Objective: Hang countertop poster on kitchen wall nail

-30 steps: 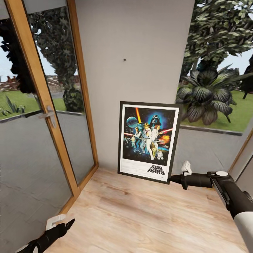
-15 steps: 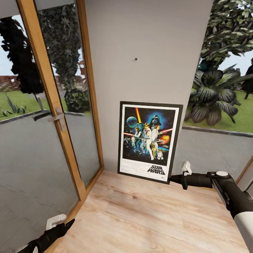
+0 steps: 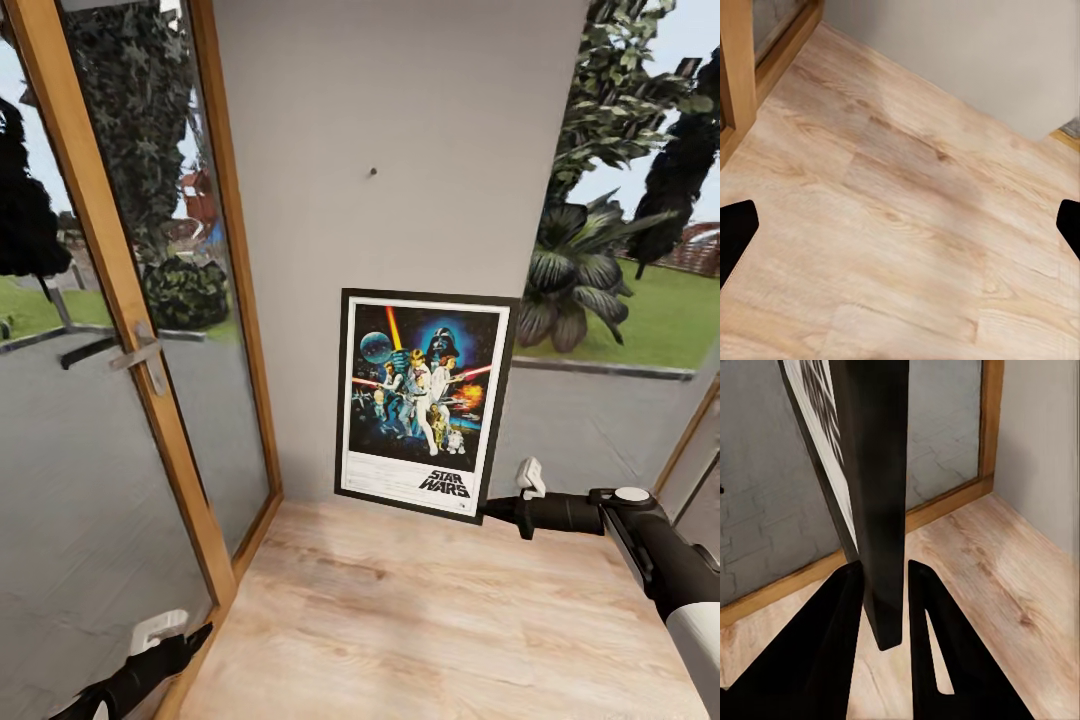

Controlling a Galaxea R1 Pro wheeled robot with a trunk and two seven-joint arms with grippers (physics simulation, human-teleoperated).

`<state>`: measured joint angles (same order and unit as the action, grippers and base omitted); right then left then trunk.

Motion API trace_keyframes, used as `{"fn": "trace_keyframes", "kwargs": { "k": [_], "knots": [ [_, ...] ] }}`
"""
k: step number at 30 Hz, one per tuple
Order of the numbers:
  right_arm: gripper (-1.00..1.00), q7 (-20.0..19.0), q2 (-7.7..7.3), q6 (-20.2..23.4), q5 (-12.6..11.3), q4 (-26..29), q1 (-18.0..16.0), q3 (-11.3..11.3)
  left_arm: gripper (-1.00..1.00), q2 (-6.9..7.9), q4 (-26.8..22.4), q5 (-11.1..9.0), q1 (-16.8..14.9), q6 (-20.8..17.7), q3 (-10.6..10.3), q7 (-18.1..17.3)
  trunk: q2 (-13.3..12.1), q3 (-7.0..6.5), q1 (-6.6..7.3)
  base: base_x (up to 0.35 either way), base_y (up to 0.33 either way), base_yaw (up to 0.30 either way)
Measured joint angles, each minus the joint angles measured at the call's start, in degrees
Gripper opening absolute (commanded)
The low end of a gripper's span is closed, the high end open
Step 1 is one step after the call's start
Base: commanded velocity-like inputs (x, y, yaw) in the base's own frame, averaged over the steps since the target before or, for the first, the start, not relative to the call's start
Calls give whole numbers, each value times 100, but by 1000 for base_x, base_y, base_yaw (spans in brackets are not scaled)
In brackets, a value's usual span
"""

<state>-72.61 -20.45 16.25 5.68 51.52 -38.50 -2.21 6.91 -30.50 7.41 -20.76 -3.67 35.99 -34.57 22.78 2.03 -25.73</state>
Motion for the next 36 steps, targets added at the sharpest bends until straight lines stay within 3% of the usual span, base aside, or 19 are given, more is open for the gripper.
{"fn": "trace_keyframes", "kwargs": {
  "k": [8,22,28,36],
  "knots": [
    [-100,-1,1,0,3,0,-1,0,100,-5,-2,0,0,6,6,0,0,-39,-1,127,251,-268],
    [-100,-2,1,0,5,1,-3,0,100,-11,1,1,-1,9,-3,-1,2,-103,-2,8,14,-263],
    [-100,-2,2,0,5,0,-3,0,100,-8,0,1,0,9,-8,-1,4,-111,-2,31,0,-72],
    [-100,-5,2,0,5,0,-3,-4,100,-8,0,1,0,9,-15,-1,3,-113,1,268,0,-6]
  ]
}}
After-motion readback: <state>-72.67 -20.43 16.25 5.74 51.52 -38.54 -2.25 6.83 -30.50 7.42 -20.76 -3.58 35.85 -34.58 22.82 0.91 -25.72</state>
